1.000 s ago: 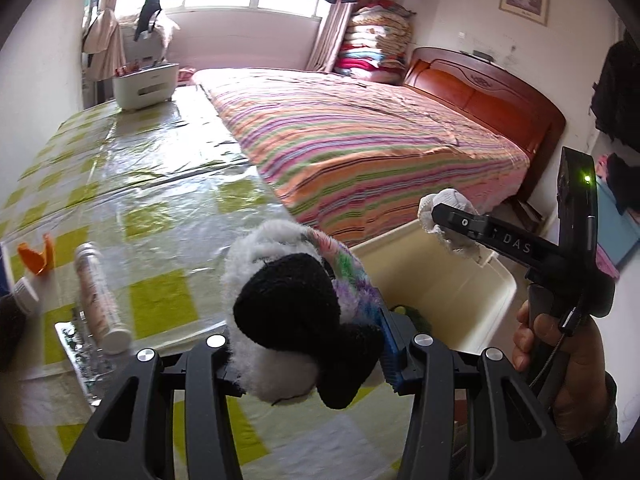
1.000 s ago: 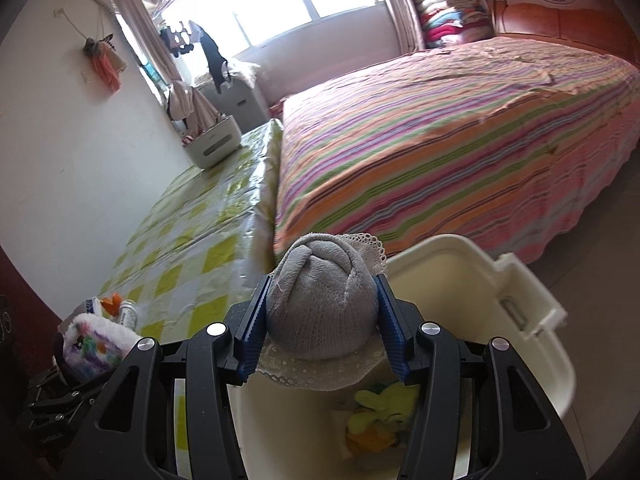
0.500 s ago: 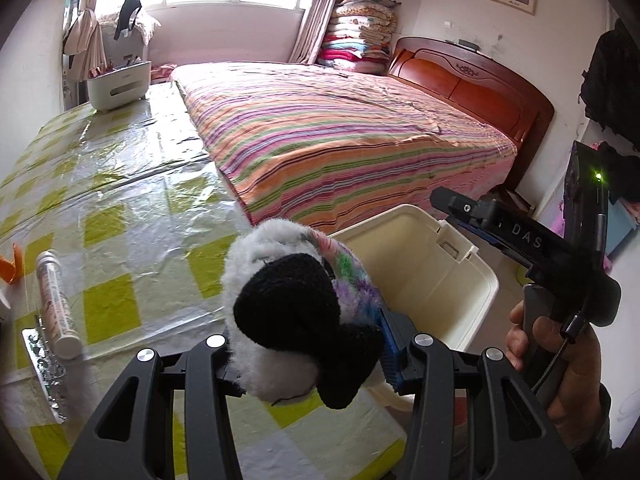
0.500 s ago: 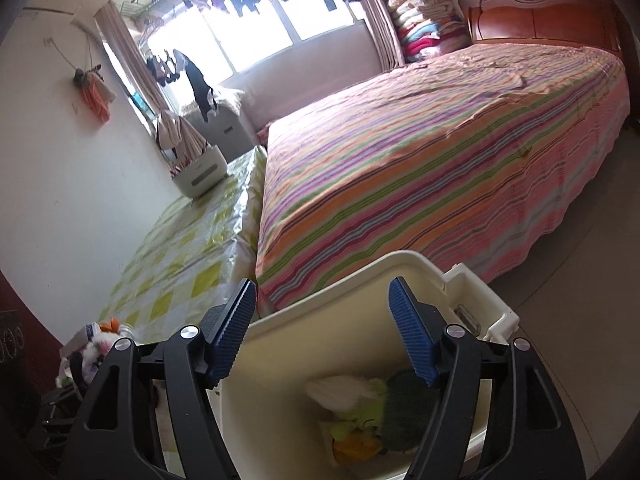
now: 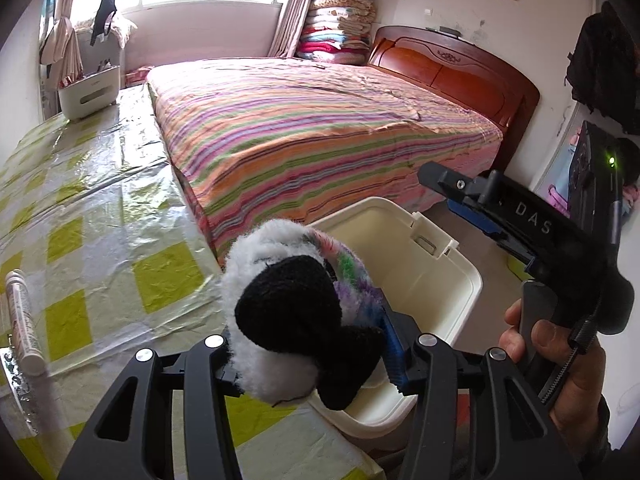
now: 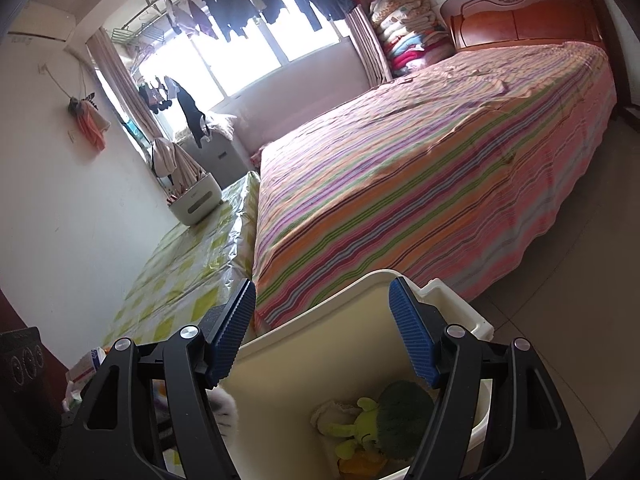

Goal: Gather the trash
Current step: 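Open the left tool over the bin to drop the plush toy, then move both open tools back over the remaining items on the table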

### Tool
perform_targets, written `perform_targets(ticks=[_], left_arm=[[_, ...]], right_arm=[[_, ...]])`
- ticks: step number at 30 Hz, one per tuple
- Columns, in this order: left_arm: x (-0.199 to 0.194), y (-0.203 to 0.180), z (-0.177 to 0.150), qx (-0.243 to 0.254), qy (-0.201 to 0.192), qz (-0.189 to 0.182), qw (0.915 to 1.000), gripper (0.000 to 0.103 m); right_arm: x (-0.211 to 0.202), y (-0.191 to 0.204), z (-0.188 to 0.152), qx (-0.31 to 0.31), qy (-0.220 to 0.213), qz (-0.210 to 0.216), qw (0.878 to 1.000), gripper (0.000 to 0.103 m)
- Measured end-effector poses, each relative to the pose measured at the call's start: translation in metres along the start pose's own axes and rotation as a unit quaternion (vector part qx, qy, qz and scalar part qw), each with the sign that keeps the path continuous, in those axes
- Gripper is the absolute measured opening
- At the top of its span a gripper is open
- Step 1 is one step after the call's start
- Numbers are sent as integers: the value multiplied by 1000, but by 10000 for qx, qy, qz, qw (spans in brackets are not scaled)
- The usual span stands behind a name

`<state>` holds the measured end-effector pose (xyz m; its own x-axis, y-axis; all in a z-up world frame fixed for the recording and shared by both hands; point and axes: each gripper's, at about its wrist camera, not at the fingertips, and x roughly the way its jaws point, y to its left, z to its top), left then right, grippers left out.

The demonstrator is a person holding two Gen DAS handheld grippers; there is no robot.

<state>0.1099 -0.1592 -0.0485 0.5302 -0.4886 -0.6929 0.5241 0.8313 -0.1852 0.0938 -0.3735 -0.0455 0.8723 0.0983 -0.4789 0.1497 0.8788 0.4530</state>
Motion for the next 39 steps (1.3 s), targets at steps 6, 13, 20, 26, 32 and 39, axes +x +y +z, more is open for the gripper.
perform_targets(ticks=[6,13,20,26,32,39], left_arm=[[3,-6,0,125,-75,187,9997,68],[-1,-3,-2,177,-151,323,9992,81],[-14,14,-4,3,-306,474,9984,81],[-26,32,-7,-54,-403,665,9970,81],[-43,56,-10,-128,-509,865,9949,81],[-75,98,-20,-450,-715,1230,9888,81]], right_arm=[[-1,0,0,3,-21,25,10000,69],[-1,1,0,17,-57,52,10000,69],[5,13,0,-70,-17,158,9999,69],[14,32,-3,-152,77,296,9994,69],[25,63,-9,-341,202,487,9980,71],[39,109,-25,-648,409,736,9943,72]])
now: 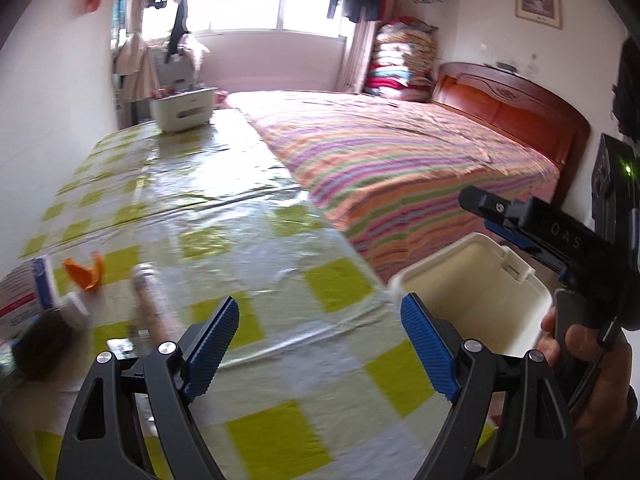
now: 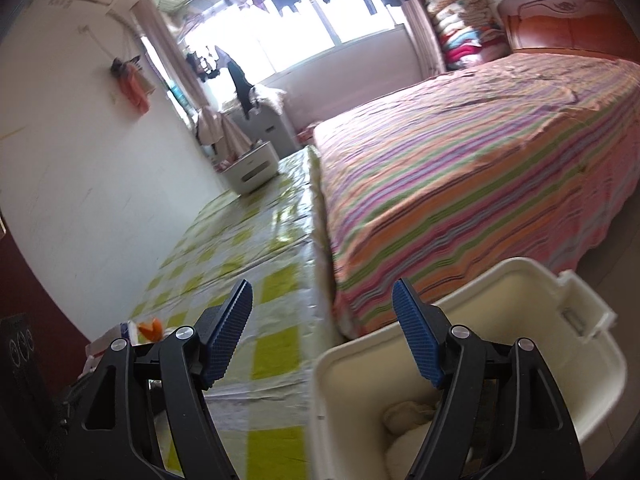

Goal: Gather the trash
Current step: 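Move both open tools back over the remaining items on the table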

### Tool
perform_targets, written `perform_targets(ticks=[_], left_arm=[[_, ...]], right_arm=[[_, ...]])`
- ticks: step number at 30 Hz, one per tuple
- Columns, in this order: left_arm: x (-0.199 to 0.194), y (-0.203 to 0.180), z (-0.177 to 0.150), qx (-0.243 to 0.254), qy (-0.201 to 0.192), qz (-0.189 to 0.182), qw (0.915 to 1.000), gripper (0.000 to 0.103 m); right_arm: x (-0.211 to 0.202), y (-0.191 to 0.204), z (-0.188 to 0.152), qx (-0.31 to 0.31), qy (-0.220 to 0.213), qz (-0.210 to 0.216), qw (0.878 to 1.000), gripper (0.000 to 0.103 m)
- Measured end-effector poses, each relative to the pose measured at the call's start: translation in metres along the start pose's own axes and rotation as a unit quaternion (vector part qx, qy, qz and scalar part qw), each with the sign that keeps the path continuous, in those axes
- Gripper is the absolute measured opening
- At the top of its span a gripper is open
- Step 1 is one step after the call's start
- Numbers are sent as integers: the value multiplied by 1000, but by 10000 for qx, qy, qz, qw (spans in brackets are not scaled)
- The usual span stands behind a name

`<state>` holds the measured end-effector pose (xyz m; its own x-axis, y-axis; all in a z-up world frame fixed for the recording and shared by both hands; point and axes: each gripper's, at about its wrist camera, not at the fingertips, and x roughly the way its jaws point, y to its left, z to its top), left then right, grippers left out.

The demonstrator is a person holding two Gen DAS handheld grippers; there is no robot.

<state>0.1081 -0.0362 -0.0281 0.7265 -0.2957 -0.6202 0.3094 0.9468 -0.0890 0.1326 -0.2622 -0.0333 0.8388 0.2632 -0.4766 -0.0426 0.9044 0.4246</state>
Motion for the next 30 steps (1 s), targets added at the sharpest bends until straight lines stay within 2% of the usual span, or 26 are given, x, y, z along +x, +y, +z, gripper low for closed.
perform_targets(ticks=[8,10,14,17,21,23,26,30], left_arm=[[-28,68,-8,-606,-196,581,9963,81],[-39,88,-12,-864,-267,696,9935,81],[-66,122,-23,-1337,-555,1169,9825,81],[-90,149,-34,-1812,-891,1525,9675,81],[-116,185,-52,-2584,-1171,1879,9403,81],[-123,203,-62,-2979,-1181,1887,9283,81],[-131,236,-82,-3778,-1118,1763,9020,81],[-138,263,-106,-4484,-1128,1623,8717,81]], right_arm=[[21,37,-10,-218,219,203,9993,72],[26,44,-12,-263,273,230,9990,72],[35,55,-16,-337,380,295,9983,72],[42,61,-19,-365,460,338,9977,72],[51,68,-23,-335,579,412,9969,72],[54,72,-25,-335,624,446,9965,72],[58,81,-27,-366,665,494,9959,72],[64,91,-31,-425,733,541,9949,72]])
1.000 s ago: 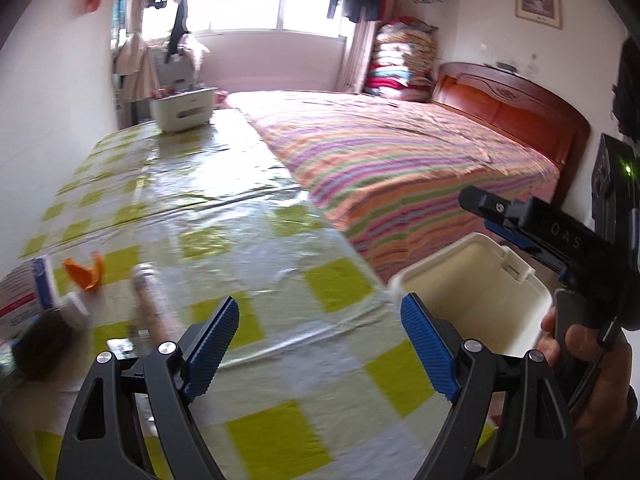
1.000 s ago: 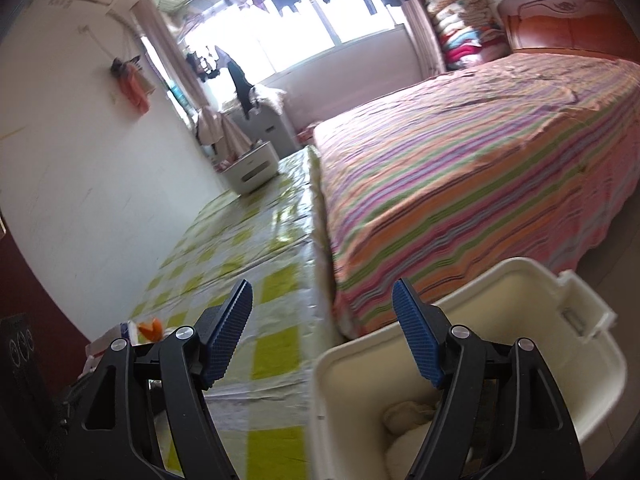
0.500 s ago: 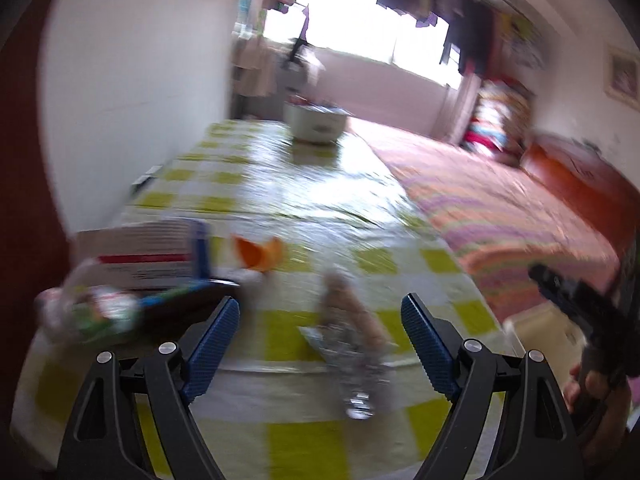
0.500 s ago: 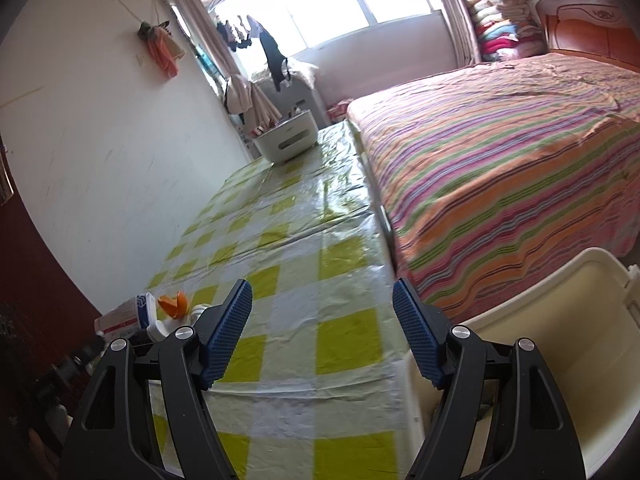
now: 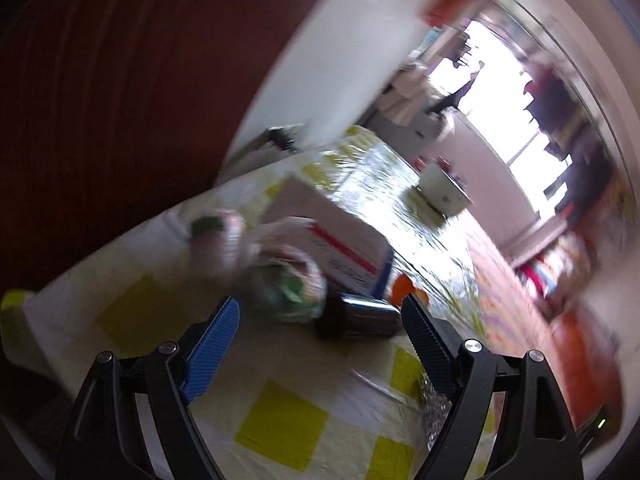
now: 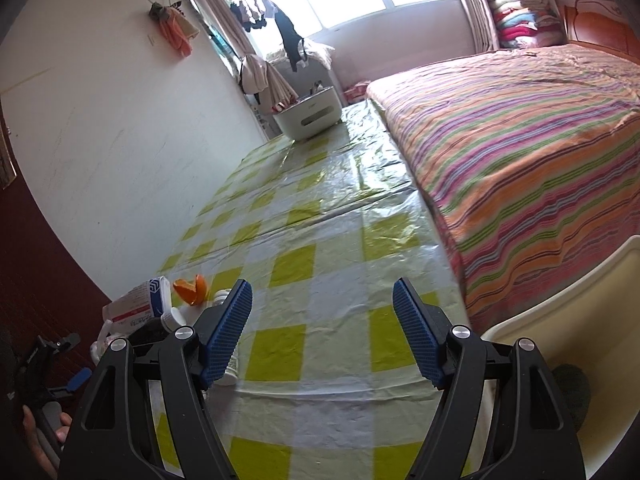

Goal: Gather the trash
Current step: 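Move both open tools back over the remaining items on the table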

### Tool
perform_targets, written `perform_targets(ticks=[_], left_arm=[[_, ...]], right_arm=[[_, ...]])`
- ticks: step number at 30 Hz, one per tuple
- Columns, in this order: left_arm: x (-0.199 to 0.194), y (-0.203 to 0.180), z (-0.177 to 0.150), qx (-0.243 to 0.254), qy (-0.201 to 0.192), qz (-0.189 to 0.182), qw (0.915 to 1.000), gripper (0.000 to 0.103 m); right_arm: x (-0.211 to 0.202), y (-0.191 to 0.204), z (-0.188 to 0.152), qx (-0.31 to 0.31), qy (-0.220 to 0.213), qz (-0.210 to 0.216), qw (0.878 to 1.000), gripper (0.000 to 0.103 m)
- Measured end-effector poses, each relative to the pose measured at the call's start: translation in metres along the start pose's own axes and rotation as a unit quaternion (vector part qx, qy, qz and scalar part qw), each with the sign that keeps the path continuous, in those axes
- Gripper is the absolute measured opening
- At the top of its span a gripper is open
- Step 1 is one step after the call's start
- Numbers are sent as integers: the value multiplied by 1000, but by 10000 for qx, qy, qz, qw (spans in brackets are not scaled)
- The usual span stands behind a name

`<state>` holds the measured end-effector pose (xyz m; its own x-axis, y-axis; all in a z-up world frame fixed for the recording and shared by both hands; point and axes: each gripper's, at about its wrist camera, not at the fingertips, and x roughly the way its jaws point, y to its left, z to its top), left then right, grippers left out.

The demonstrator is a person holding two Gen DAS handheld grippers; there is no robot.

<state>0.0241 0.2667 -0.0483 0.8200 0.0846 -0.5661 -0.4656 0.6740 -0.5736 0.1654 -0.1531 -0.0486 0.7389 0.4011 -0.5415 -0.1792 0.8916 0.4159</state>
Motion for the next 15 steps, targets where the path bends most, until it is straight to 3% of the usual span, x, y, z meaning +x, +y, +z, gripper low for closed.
perform_targets(ticks=[4,15], left_arm=[[4,21,7,-405,33,60,9992,81],[29,41,25,-625,207,202,9976,81]], right_arm=[[5,8,-2,-56,43,44,10000,72],[18,28,-9,-217,183,146,9995,72]])
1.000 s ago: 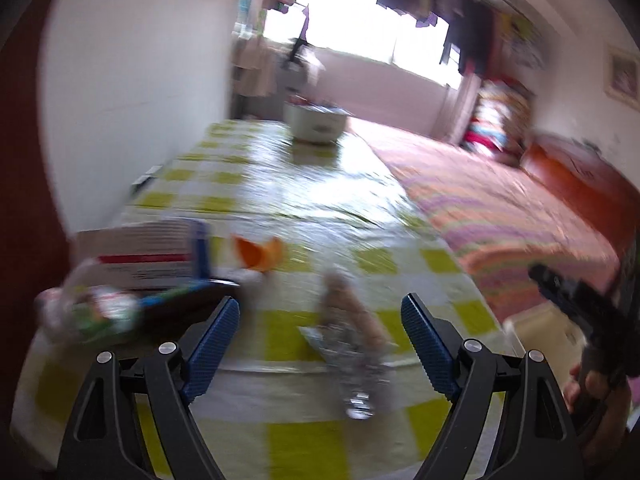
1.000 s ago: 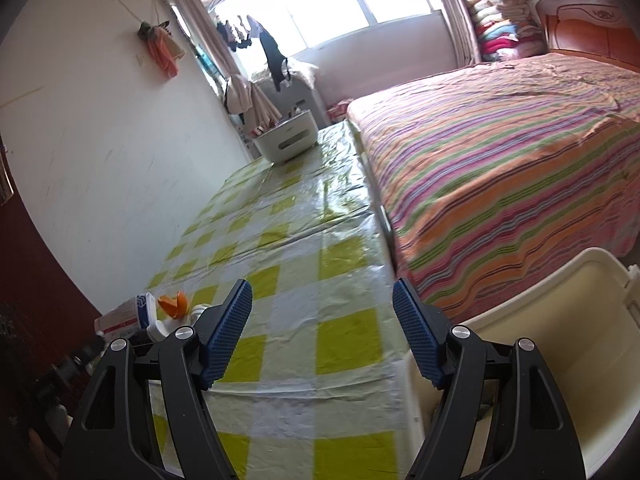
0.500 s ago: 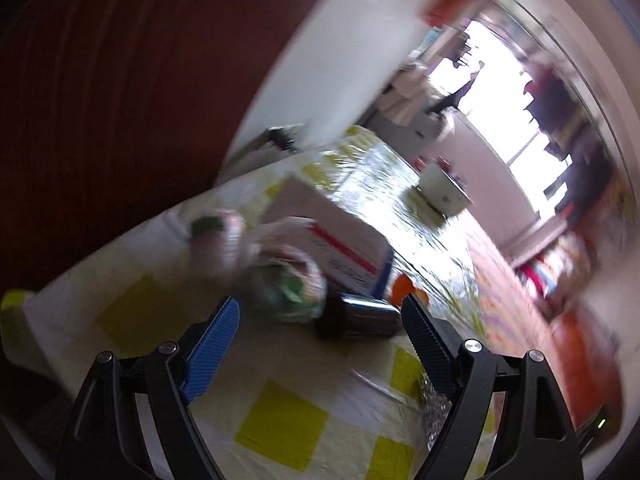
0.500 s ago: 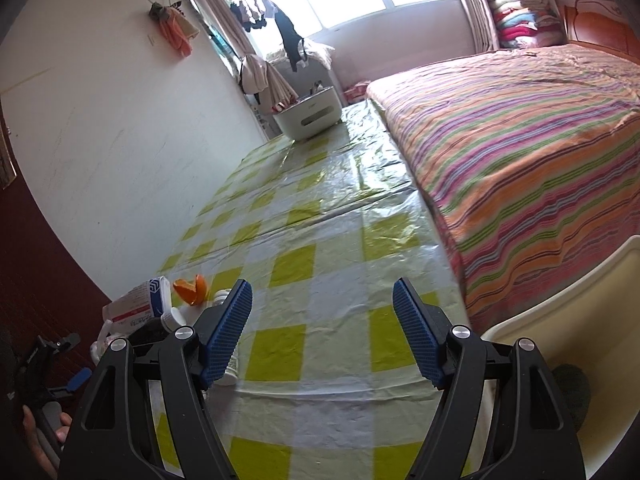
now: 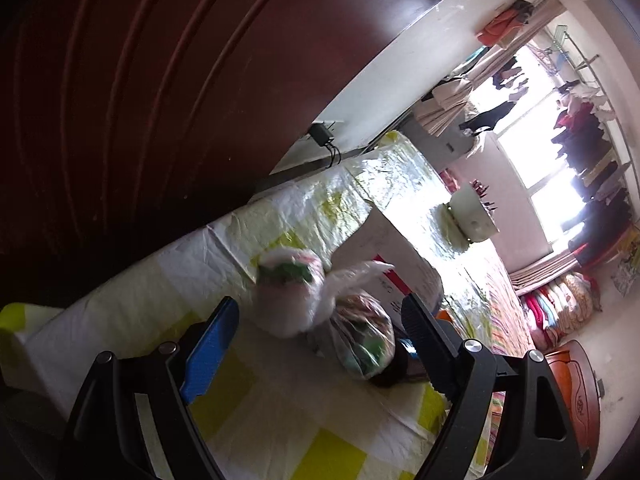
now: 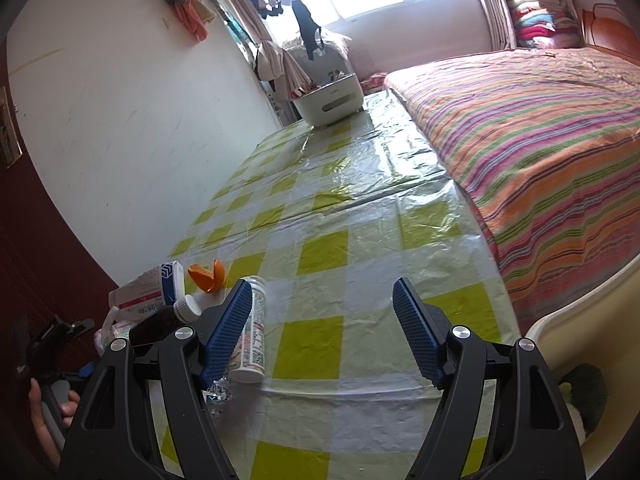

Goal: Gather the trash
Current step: 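Move both open tools back over the remaining items on the table, then grasp the white plastic bag with the left tool while the right grasps the white pill tube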

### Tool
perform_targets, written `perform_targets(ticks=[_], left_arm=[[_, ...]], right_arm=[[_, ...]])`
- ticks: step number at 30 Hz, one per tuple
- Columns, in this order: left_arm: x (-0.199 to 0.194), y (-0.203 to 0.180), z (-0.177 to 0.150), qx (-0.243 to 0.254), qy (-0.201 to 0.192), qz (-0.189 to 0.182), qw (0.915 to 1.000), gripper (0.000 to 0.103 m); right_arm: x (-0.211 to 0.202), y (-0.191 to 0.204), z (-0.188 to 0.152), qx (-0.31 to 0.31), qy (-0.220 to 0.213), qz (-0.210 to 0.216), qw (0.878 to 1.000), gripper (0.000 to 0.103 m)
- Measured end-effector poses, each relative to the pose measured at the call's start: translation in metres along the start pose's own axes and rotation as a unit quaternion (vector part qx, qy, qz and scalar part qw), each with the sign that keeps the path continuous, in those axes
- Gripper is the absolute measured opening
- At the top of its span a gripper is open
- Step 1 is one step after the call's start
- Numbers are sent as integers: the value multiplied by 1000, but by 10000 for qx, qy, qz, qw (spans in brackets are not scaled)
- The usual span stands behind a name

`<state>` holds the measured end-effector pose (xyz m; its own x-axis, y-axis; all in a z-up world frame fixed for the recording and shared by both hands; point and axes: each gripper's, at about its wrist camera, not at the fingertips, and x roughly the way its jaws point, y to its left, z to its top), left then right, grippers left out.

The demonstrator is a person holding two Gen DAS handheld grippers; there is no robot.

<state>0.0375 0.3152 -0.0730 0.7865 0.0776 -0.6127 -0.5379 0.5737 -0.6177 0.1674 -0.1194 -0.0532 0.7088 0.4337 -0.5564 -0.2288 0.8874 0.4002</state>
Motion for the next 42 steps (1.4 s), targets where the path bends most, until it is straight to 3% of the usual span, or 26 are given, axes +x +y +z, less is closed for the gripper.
perform_targets(ticks=[12,18,20,22,29,38,42], left_arm=[[34,-14,6,54,402,30,9992,81],[40,-16,6,47,387,-39,9992,80],[39,-16,5,69,380,-18,9993,71],[42,-15,7,29,447,-51,9990,52],[38,-18,5,196,494,-250,9983,44],[25,-34,0,642,288,-510,9962,41],[12,-51,-5,1041,-3,-646,9925,41]], right_arm=[[37,35,5,-493,366,162,9980,72],[72,53,3,-878,896,288,9917,72],[82,57,2,-944,1024,321,9897,72],[90,65,1,-1129,1087,357,9870,72],[112,83,-1,-1565,1270,188,9793,72],[132,66,2,-1188,1648,139,9790,72],[137,69,5,-1254,1698,140,9774,62]])
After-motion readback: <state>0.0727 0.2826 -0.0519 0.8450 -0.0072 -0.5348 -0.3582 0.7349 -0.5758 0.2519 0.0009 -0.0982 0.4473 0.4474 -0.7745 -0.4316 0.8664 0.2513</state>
